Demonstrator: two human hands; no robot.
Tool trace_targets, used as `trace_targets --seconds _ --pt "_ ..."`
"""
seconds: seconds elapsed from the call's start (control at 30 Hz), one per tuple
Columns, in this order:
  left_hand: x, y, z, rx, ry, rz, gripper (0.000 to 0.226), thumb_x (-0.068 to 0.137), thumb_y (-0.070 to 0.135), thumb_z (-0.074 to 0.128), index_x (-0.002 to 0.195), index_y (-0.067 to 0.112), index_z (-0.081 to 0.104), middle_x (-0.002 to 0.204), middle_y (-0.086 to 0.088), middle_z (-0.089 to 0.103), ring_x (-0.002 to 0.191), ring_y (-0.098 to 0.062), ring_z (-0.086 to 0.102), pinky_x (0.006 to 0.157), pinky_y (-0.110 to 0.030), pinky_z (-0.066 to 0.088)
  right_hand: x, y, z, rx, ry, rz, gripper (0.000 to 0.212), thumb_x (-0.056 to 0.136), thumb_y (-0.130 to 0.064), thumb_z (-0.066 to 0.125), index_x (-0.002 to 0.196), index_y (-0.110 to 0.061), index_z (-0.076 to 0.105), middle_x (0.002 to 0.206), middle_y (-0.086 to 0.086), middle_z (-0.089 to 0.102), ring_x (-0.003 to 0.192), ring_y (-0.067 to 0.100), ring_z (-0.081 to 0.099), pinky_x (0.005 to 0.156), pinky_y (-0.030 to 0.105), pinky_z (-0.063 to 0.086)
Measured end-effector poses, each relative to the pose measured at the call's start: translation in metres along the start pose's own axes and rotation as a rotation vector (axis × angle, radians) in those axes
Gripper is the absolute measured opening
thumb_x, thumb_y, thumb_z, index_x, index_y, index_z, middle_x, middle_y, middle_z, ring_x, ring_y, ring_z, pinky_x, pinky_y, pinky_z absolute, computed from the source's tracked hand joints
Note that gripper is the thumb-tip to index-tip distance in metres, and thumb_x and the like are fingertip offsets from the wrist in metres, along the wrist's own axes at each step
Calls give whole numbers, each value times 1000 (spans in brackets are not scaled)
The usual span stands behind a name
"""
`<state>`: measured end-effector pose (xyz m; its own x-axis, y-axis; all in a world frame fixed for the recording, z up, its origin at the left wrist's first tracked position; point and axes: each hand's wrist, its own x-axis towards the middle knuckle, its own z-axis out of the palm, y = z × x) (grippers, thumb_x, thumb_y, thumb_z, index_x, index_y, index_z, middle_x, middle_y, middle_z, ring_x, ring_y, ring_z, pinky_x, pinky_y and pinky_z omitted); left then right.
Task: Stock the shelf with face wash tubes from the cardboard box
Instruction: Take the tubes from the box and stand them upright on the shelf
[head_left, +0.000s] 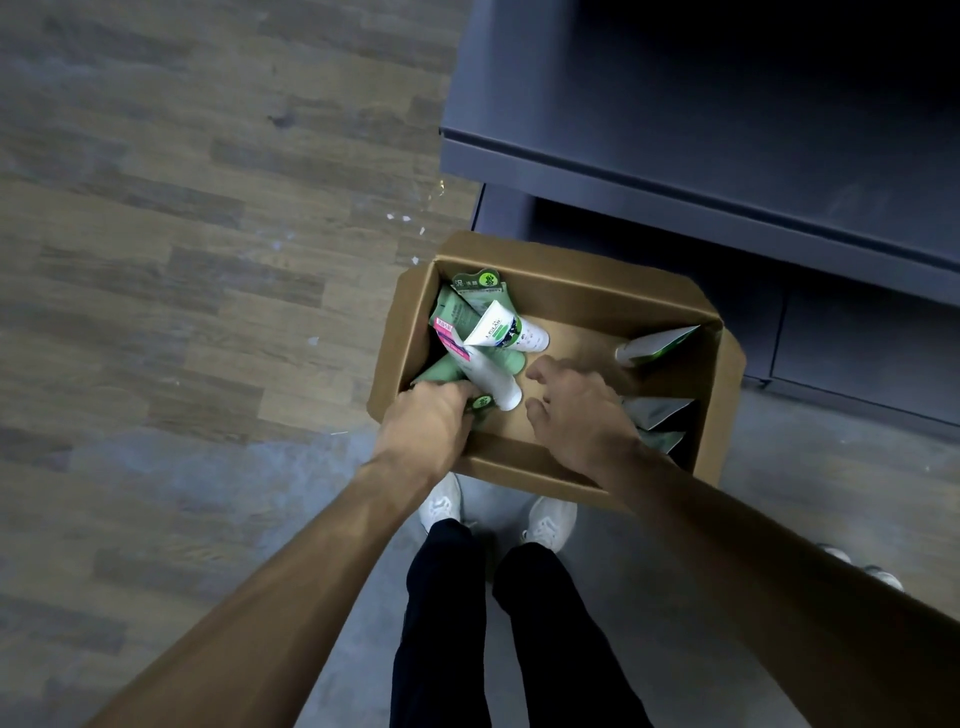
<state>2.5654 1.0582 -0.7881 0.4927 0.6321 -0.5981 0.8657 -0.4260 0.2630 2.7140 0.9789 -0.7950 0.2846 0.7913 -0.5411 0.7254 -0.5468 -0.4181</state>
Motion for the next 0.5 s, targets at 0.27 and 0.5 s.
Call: trace_targets --seconds 0.27,0.5 --pt "7 1 17 -72 -5 -19 22 93 28 58 114 29 60 100 -9 66 92 -34 64 78 -36 51 43 3 9 199 12 -52 27 86 -17 68 112 -15 66 108 4 70 101 23 64 91 39 51" --pt "8 -8 23 -146 53 -41 25 90 31 61 114 25 59 100 -9 65 92 -34 64 79 -38 53 67 -4 37 175 44 -9 42 78 -45 75 112 -21 68 106 2 71 103 21 63 89 34 52"
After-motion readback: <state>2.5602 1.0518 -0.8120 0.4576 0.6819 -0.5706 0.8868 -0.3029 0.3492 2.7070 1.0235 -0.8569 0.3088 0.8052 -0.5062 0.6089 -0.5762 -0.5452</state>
